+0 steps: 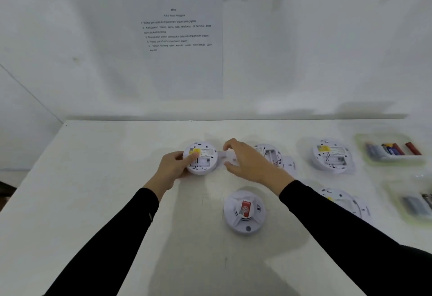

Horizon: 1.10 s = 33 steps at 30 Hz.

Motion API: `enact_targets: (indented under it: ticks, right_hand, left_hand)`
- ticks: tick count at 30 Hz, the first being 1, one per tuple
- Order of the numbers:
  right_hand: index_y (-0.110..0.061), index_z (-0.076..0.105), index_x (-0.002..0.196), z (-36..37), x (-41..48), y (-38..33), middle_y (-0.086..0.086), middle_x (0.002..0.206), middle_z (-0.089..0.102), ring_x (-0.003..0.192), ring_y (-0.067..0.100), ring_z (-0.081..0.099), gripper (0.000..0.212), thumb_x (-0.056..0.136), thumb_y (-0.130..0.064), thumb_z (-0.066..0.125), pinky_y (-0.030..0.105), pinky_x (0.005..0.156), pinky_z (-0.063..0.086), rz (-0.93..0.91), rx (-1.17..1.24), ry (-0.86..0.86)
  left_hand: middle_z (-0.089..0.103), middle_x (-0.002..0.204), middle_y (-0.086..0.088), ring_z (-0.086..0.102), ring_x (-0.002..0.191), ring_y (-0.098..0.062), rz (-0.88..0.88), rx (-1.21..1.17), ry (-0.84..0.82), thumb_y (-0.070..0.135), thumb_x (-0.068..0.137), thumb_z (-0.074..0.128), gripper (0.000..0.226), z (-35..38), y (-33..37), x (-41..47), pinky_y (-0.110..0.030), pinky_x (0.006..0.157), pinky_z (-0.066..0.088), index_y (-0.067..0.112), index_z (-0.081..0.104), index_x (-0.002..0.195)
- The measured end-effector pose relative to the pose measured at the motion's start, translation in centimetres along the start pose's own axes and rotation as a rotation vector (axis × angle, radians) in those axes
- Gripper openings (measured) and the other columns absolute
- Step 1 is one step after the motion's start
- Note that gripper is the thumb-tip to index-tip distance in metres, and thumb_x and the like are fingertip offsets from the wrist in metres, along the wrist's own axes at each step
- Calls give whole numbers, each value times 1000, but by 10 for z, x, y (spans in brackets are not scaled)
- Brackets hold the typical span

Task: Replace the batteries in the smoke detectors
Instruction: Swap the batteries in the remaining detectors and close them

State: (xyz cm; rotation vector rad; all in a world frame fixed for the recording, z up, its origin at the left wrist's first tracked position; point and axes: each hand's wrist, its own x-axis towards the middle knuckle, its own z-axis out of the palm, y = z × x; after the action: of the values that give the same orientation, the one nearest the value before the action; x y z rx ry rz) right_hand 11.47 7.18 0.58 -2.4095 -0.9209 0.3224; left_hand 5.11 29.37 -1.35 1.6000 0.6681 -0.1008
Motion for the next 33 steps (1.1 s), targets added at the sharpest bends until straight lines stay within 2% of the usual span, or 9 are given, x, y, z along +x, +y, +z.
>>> enact_targets:
  ticks: [5, 10, 13, 17, 20, 24, 28, 30, 33]
  right_hand:
    - [-27, 48, 116, -5, -70, -8, -17, 113, 53, 104, -2, 52, 33, 90, -41, 61, 25, 92, 46, 12, 210, 26]
    - [-52, 16, 133, 10, -117, -2, -37, 138, 18, 125, -26, 13, 94, 63, -63, 78, 0, 101, 17, 29, 227, -82]
    - [-45, 7, 140, 26, -129, 9, -39, 138, 8, 130, -12, 14, 112, 56, -68, 78, 11, 109, 14, 17, 119, -38]
    - [-33, 22, 141, 38, -136, 11, -26, 134, 24, 123, -6, 24, 103, 61, -57, 82, 30, 112, 26, 41, 118, 62]
    - [-20, 33, 134, 39, -139, 5, -16, 127, 37, 116, 4, 44, 92, 60, -49, 81, 39, 99, 44, -15, 225, 200]
    - [-12, 31, 139, 23, -152, -11, 2, 137, 39, 128, 20, 44, 93, 65, -31, 84, 41, 105, 41, -39, 352, 316]
    - [-11, 32, 142, -6, -173, -23, 3, 144, 38, 135, 20, 40, 91, 70, -24, 86, 33, 111, 37, -53, 460, 425]
    - [-15, 38, 142, -21, -185, -23, -2, 146, 39, 138, 14, 36, 80, 76, -27, 82, 27, 112, 33, -38, 468, 488]
    - [-33, 43, 138, -38, -204, -15, -12, 137, 40, 130, 5, 34, 61, 83, -43, 70, 37, 107, 37, 12, 335, 583]
  left_hand:
    - [70, 80, 2, 56, 68, -14, 101, 259, 62, 44, 85, 73, 30, -1, -1, 0, -23, 59, 42, 15, 73, 92]
    - [68, 114, 1, 62, 106, -21, 169, 355, 138, 46, 84, 73, 37, -2, -3, -7, -36, 92, 51, 22, 67, 112]
    - [60, 124, -1, 55, 110, -22, 362, 384, 260, 35, 86, 74, 41, 11, -5, -32, -31, 95, 44, 19, 62, 121]
    - [62, 115, 6, 56, 93, -4, 459, 444, -76, 32, 87, 73, 30, 54, -17, -82, -8, 72, 40, 22, 63, 113]
    - [58, 123, 10, 57, 103, -2, 362, 489, -268, 49, 87, 66, 48, 79, -24, -104, -14, 83, 45, 25, 56, 128]
    - [63, 127, 6, 63, 111, -10, 219, 168, -450, 62, 84, 60, 52, 99, -8, -129, -34, 95, 53, 32, 56, 126]
    - [58, 139, -9, 52, 132, -24, 64, -399, -672, 53, 98, 46, 56, 127, 0, -150, -45, 110, 39, 16, 53, 139]
    - [54, 143, -15, 49, 135, -30, -62, -638, -691, 57, 97, 42, 63, 143, 5, -158, -48, 113, 36, 13, 50, 142]
    - [57, 139, -19, 53, 129, -35, -132, -807, -679, 63, 91, 44, 69, 169, 12, -167, -56, 109, 39, 13, 56, 137]
